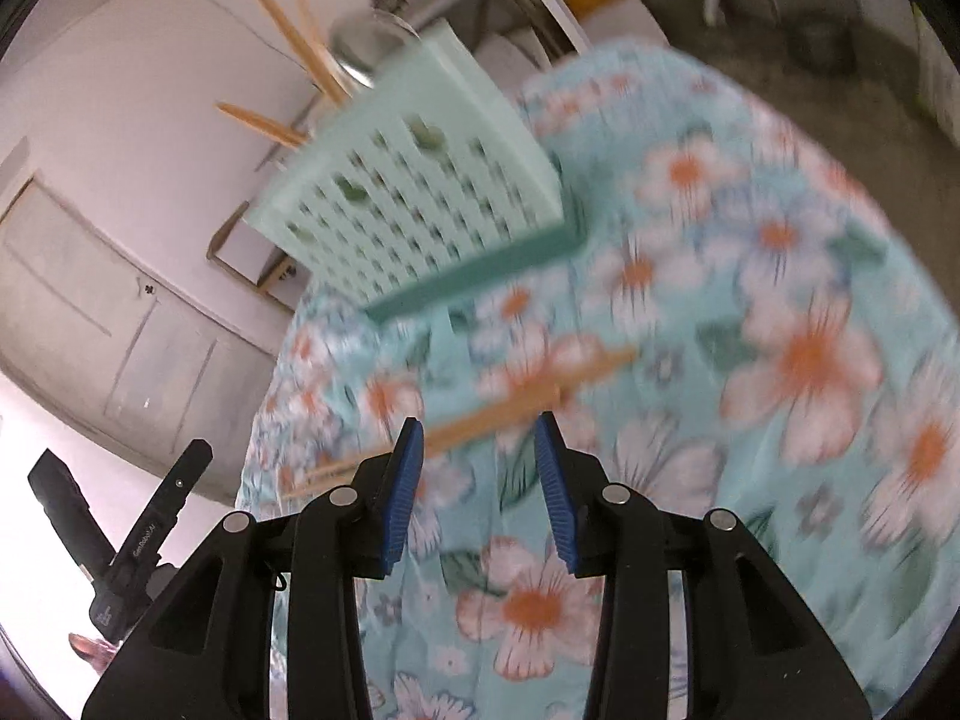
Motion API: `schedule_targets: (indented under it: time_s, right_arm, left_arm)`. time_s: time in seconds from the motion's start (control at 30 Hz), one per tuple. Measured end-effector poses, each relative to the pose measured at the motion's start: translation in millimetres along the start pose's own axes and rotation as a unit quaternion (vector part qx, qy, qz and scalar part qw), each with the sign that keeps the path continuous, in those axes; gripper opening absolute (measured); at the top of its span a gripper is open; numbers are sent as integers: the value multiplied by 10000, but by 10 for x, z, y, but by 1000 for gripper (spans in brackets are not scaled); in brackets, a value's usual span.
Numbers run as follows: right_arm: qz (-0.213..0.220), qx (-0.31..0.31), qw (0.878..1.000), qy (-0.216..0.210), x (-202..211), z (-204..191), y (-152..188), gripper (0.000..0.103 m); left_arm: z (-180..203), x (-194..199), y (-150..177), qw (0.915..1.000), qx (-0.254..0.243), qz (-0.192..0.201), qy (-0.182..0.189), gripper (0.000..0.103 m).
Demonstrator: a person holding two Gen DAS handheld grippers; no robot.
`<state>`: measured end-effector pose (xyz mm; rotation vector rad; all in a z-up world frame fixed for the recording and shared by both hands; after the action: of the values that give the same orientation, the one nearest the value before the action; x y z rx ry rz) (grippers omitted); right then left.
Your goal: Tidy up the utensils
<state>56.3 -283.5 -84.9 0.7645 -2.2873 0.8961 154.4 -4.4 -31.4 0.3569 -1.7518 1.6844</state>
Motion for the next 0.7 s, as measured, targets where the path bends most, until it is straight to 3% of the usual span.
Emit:
schedule_targets:
  time_s: [0.2, 0.43, 0.7]
  right_arm:
    - [-418, -558, 9968, -387, -294, 16, 164, 38]
    - [-235, -1193, 9893, -805, -419, 60, 76, 38]
    - [-92, -1375, 9879, -707, -511, 32, 3, 33]
  left_arm:
    - [-68, -71, 195, 9998, -41, -212, 27, 91]
    - [-118, -112, 287, 9994, 51, -327, 77, 91]
    - [-61, -113, 311, 9991, 40, -349, 239, 91]
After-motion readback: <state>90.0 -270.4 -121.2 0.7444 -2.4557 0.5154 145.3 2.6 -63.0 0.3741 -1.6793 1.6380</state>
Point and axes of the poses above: each gripper's, at about its wrist camera, not at the fingertips, and x roughly against the way its jaws point, z to its right, y to its underside, the point moved 6 cm from there along -x, roughly the way its jaws point, and after that the axes turned 2 degrees about -z, right-handed, at the moved point
